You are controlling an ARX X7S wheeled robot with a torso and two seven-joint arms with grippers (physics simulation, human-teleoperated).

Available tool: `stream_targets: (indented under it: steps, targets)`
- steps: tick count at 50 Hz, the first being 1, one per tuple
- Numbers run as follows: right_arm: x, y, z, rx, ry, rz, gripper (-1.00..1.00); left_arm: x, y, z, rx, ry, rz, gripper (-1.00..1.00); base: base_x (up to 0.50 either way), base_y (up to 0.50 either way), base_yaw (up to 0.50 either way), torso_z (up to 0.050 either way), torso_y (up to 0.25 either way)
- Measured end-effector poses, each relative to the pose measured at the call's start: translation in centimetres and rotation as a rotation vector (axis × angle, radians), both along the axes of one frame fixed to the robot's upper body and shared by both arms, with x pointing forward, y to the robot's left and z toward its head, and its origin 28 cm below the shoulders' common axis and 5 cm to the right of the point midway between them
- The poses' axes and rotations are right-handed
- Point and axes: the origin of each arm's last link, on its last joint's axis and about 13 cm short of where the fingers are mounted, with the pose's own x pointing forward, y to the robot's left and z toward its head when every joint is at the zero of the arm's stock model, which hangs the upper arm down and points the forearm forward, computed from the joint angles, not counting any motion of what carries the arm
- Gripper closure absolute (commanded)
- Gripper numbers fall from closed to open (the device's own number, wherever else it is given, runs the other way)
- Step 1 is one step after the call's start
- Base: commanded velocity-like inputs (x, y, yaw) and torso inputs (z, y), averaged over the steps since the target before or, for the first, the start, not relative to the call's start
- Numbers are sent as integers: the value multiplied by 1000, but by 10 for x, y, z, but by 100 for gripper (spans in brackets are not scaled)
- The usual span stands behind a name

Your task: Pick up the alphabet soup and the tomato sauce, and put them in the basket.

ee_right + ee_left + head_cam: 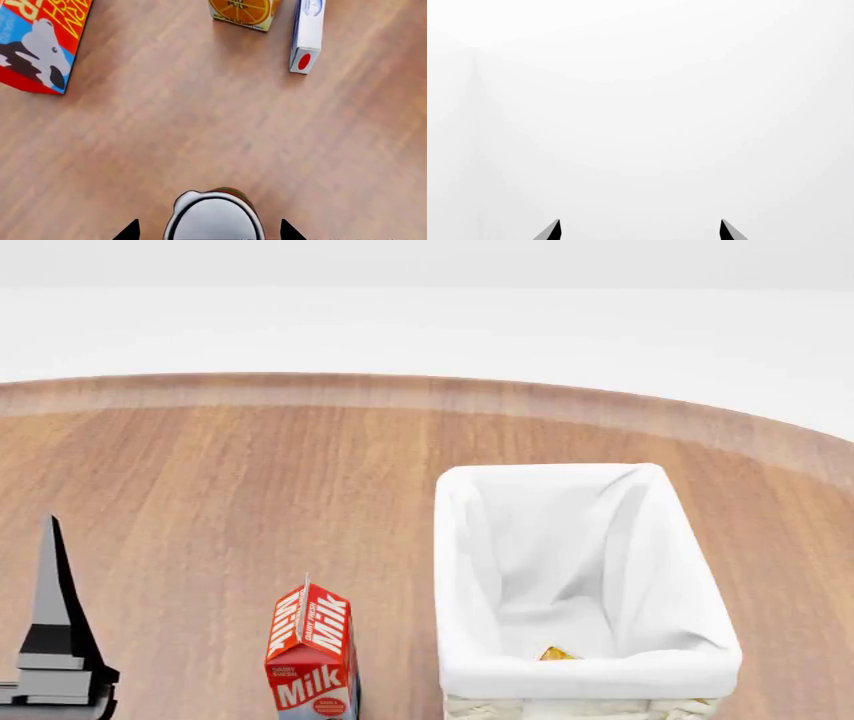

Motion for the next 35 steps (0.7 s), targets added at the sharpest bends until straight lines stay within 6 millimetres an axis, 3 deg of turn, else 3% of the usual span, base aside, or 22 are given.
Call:
stream_targets:
  steps: [35]
  targets:
    - [1,0,-15,11,26,-18,-100,0,0,-2,-1,2,1,-100,0,0,0,0,0]
